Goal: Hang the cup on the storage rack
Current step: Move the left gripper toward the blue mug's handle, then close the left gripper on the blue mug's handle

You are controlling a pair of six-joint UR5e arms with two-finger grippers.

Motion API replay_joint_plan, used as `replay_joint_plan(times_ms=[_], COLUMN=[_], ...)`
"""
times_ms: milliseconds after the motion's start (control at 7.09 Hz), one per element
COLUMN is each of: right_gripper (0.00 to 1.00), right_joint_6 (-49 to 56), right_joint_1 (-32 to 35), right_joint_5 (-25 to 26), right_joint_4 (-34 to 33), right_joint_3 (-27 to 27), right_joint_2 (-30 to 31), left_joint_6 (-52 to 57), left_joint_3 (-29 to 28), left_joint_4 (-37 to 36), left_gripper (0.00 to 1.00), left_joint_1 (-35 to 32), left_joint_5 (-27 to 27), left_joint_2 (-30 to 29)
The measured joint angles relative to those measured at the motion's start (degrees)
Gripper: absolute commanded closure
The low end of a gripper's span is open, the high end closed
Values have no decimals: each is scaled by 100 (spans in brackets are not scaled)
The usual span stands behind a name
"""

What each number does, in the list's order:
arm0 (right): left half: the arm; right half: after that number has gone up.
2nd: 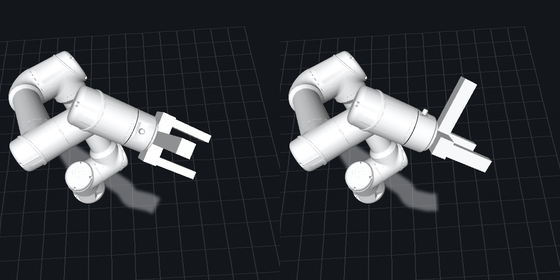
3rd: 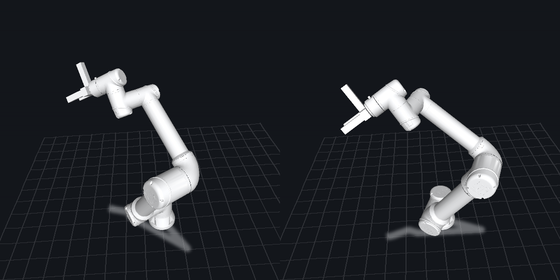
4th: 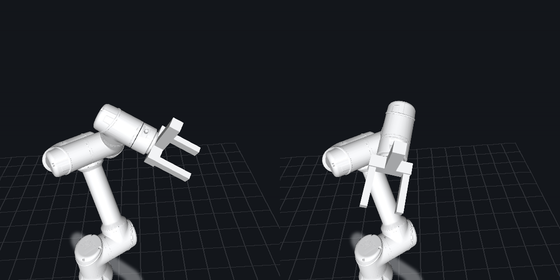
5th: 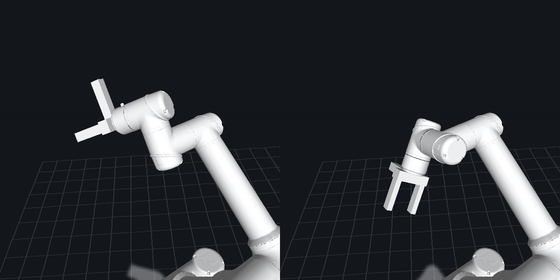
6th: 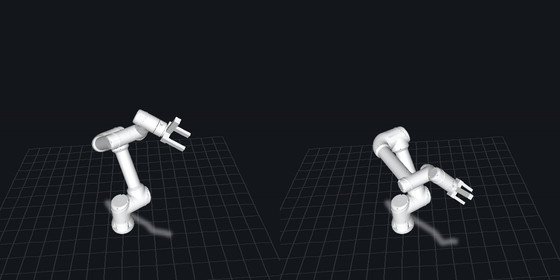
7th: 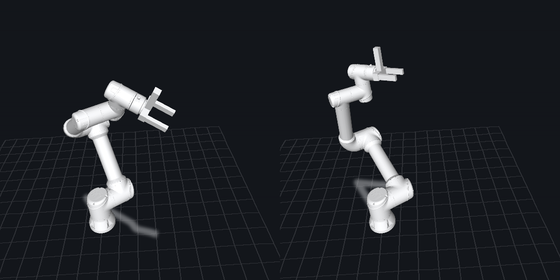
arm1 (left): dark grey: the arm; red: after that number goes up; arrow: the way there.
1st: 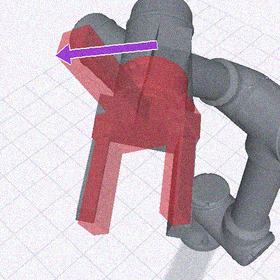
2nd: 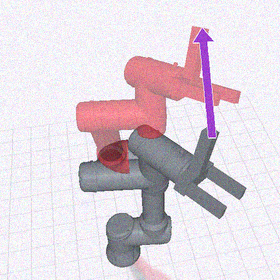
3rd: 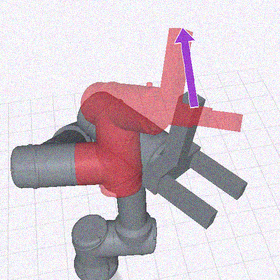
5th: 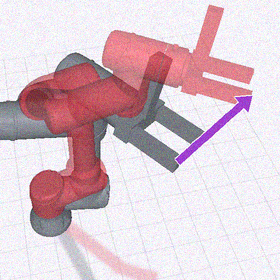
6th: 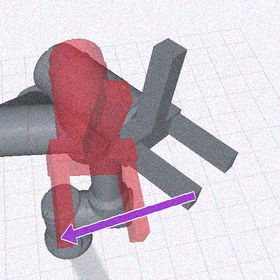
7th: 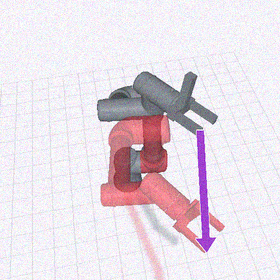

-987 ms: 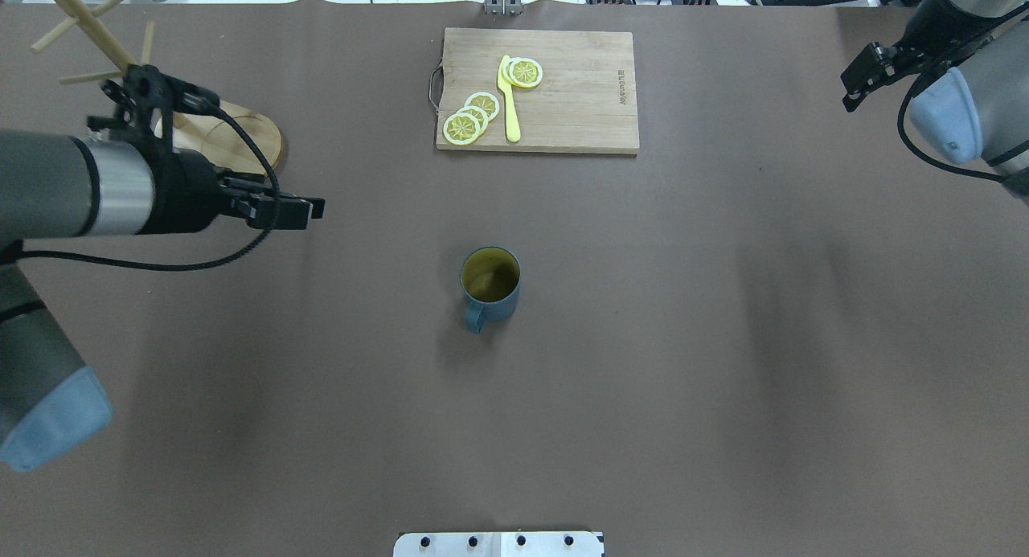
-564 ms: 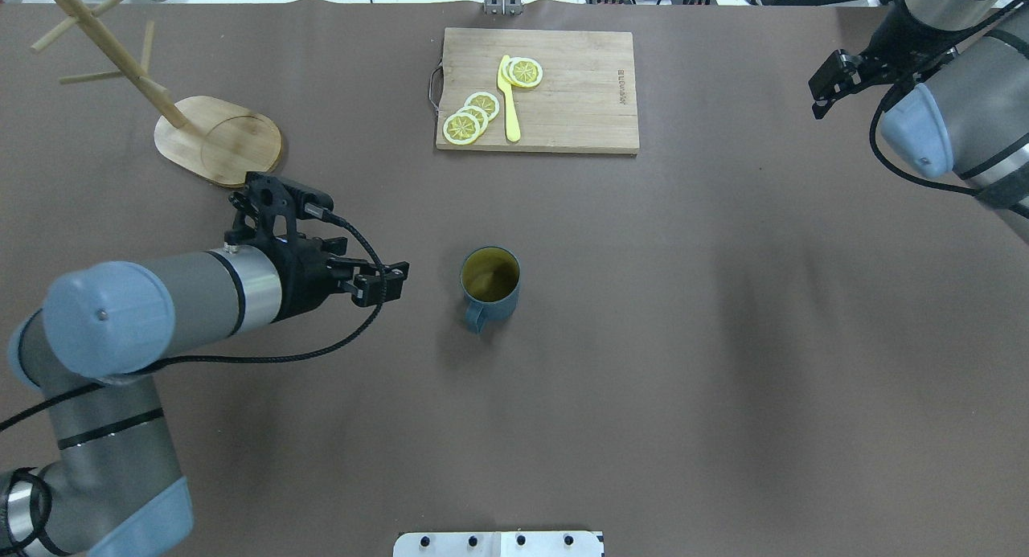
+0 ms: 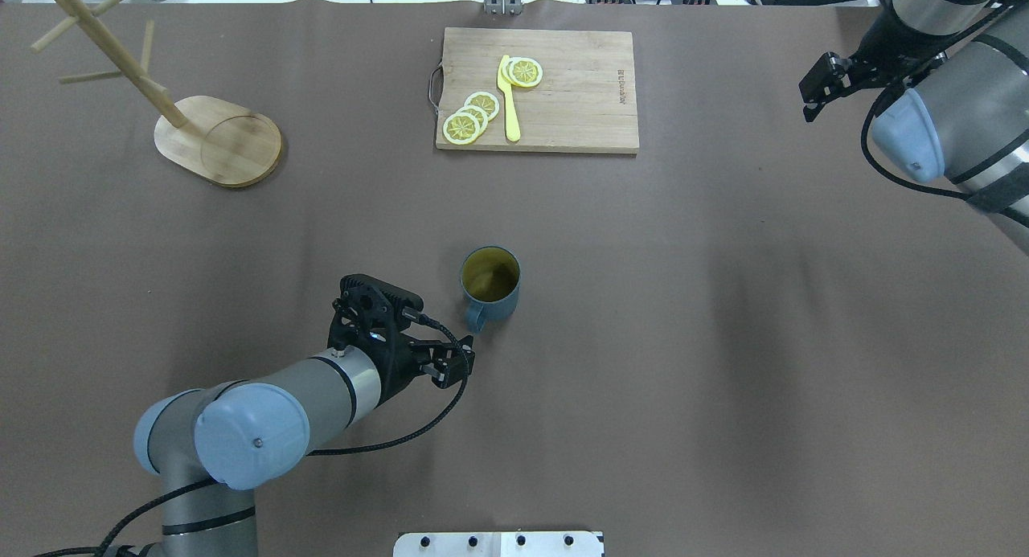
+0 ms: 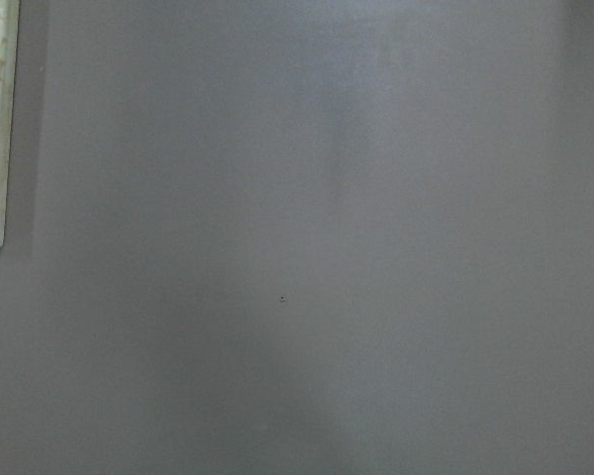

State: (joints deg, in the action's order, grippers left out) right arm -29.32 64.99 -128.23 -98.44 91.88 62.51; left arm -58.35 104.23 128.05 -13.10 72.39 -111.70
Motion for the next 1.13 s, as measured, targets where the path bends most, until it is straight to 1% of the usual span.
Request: replay_joint_plan(times_ms=[282,705,846,987,1128], right_gripper=[0,0,0,0,0], right_joint_6=[-149,-214,-217,-217,-219], right_joint_1=[-43,-73,-78,-84,-92], right_joint_5=[0,0,2,6,8], right_joint_4=[0,0,0,0,0], right_joint_3=[64,93,93,94,94], right_joint_2=[-1,-2,-2,-2,-2], left_joint_6=[-67,-67,-69,-73,-79], left_joint_3=[-289,-536,-652,-718,-741], left_joint_4=[16,158,178,188,194], left_gripper=[3,4,14,41,65], left_joint_1=[90,126,129,131,131], left_joint_5=[-66,-68,-67,-67,-67], left_joint_2=[-185,-351,-456,-523,-550])
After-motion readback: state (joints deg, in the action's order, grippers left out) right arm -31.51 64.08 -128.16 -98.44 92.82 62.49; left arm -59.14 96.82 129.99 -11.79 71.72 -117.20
